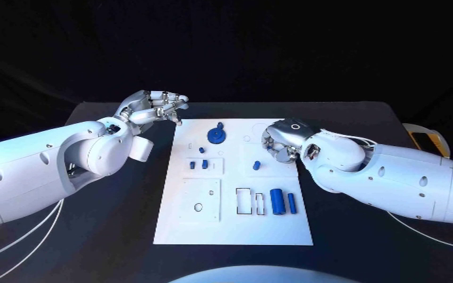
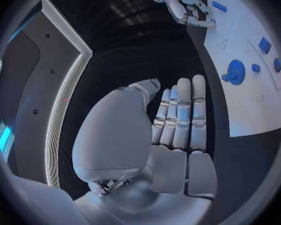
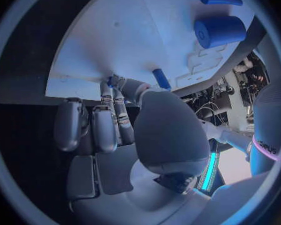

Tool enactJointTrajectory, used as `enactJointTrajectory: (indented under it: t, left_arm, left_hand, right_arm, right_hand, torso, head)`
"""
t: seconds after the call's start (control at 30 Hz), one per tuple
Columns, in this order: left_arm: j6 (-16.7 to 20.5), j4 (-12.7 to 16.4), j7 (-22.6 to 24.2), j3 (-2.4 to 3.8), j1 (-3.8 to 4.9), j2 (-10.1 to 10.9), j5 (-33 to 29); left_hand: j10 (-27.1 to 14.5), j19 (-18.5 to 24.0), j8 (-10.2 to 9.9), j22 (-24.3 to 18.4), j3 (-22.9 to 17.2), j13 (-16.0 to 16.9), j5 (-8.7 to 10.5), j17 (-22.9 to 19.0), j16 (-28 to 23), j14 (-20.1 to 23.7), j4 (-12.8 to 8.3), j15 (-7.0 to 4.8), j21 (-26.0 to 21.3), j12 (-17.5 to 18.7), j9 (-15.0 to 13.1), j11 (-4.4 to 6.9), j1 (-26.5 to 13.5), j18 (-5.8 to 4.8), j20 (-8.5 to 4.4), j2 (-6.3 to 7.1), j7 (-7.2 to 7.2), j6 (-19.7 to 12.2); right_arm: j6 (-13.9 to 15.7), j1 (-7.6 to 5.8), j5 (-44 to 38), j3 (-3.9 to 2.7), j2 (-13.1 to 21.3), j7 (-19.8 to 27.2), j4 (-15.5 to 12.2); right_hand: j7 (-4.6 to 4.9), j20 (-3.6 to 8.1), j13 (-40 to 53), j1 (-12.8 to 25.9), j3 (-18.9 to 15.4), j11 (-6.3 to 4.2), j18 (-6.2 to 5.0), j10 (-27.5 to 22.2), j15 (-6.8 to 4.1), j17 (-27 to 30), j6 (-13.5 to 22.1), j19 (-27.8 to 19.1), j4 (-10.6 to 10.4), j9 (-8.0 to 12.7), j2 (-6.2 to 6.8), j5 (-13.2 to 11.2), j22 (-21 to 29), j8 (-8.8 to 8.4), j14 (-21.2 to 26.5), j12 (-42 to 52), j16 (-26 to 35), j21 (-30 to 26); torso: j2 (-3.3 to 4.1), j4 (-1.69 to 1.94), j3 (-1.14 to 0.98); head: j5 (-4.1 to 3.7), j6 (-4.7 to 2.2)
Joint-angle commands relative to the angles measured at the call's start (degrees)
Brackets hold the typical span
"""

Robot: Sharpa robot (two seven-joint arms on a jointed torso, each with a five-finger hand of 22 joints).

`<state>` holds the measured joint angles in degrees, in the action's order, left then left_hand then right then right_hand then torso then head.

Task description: Assemble the parts on the task board

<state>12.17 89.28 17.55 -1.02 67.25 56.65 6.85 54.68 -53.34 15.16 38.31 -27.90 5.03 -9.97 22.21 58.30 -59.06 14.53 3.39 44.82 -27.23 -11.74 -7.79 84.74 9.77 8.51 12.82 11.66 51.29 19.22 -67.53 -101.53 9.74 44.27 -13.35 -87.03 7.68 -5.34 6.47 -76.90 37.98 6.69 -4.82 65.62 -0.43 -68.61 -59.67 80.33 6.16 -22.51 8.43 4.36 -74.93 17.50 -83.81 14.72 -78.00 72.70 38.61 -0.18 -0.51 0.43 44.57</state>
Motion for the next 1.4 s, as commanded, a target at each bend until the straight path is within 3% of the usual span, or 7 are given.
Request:
enactJointTrajectory:
  t: [0.03, 0.53, 0.9, 1.07, 1.17, 1.4]
  left_arm:
    - [-1.02, 0.01, 0.14, 0.03, 0.02, -0.09, -0.22]
    - [-1.24, -0.27, 0.08, 0.03, 0.02, -0.12, -0.22]
    - [-1.41, -0.55, 0.05, 0.03, 0.01, -0.28, -0.22]
    - [-1.5, -0.73, 0.13, 0.02, -0.02, -0.54, -0.21]
    - [-1.5, -0.92, 0.22, 0.02, -0.04, -0.74, -0.21]
    - [-1.58, -1.55, 0.35, 0.02, -0.06, -1.57, -0.21]
  left_hand:
    - [-0.4, -0.22, -0.23, -0.06, 0.02, 0.06, 0.29, -0.1, -0.36, 0.49, -0.3, 0.1, -0.4, 0.28, 0.03, 0.05, 0.19, 0.73, 0.35, -0.29, 0.06, -0.25]
    - [-0.59, -0.22, -0.31, -0.1, 0.02, 0.06, 0.27, -0.11, -0.42, 0.56, -0.3, 0.16, -0.48, 0.31, 0.05, -0.03, 0.13, 0.71, 0.38, -0.31, 0.14, -0.41]
    - [-0.71, -0.23, -0.36, -0.13, 0.03, 0.06, 0.27, -0.12, -0.44, 0.58, -0.31, 0.2, -0.52, 0.33, 0.06, -0.07, 0.1, 0.71, 0.4, -0.31, 0.19, -0.52]
    - [-0.71, -0.23, -0.36, -0.13, 0.03, 0.06, 0.27, -0.12, -0.44, 0.58, -0.31, 0.2, -0.52, 0.33, 0.06, -0.07, 0.1, 0.71, 0.4, -0.31, 0.19, -0.52]
    - [-0.71, -0.23, -0.36, -0.13, 0.03, 0.06, 0.27, -0.12, -0.44, 0.58, -0.31, 0.2, -0.52, 0.33, 0.06, -0.07, 0.1, 0.71, 0.4, -0.31, 0.19, -0.52]
    - [-0.79, -0.24, -0.39, -0.15, 0.02, 0.07, 0.26, -0.12, -0.45, 0.59, -0.34, 0.22, -0.55, 0.34, 0.07, -0.1, 0.1, 0.71, 0.41, -0.32, 0.22, -0.59]
  right_arm:
    - [2.06, 0.01, -0.49, -0.02, 0.19, -0.04, -0.14]
    - [3.35, -0.73, 1.01, -0.31, 2.0, 0.63, -2.55]
    - [3.89, -2.02, 3.93, -1.07, 3.96, 0.71, -9.32]
    - [3.86, -2.12, 4.64, -1.17, 2.43, 1.04, -11.08]
    - [3.69, -1.99, 4.81, -1.19, 1.16, 1.27, -11.69]
    - [3.1, -0.65, 4.88, -1.18, -2.44, 1.92, -12.21]
  right_hand:
    - [0.07, 0.11, 2.28, 0.42, -0.23, -3.14, 0.85, 2.85, -0.4, 0.02, -0.48, 0.44, -0.22, -0.07, -0.18, -0.11, -5.64, 0.35, -1.77, 0.19, -0.18, 0.45]
    - [0.07, 0.15, 2.32, 0.37, -0.13, -3.14, 0.88, 2.75, -0.44, 0.13, -0.44, 0.52, -0.21, -0.07, -0.42, 0.21, -5.76, 0.33, -1.76, 0.12, -0.12, 0.6]
    - [0.12, 0.17, 2.33, 0.46, -0.16, -3.09, 0.87, 2.57, -0.42, 0.16, -0.3, 0.51, -0.2, -0.05, -0.4, 0.42, -5.76, 0.26, -1.75, 0.01, -0.09, 0.57]
    - [0.13, 0.17, 2.34, 0.44, -0.12, -3.07, 0.87, 2.51, -0.41, 0.23, -0.25, 0.48, -0.18, -0.04, -0.46, 0.53, -5.75, 0.24, -1.74, -0.03, -0.05, 0.52]
    - [0.14, 0.17, 2.34, 0.44, -0.12, -3.07, 0.85, 2.49, -0.41, 0.24, -0.23, 0.44, -0.17, -0.04, -0.47, 0.56, -5.71, 0.23, -1.74, -0.05, -0.04, 0.45]
    - [0.19, 0.17, 2.34, 0.44, -0.09, -3.03, 0.83, 2.38, -0.39, 0.33, -0.12, 0.41, -0.14, -0.02, -0.5, 0.67, -5.69, 0.17, -1.72, -0.12, 0.01, 0.38]
  torso:
    - [0.0, 0.01, 0.01]
    - [0.01, -0.04, 0.01]
    - [-0.07, -0.15, -0.01]
    - [-0.03, -0.03, -0.03]
    - [-0.01, 0.0, -0.01]
    - [-0.06, -0.01, 0.04]
  head:
    - [0.06, 0.0]
    - [0.12, -0.04]
    - [0.91, -0.02]
    - [1.87, -0.12]
    - [2.87, -0.04]
    - [5.01, 0.38]
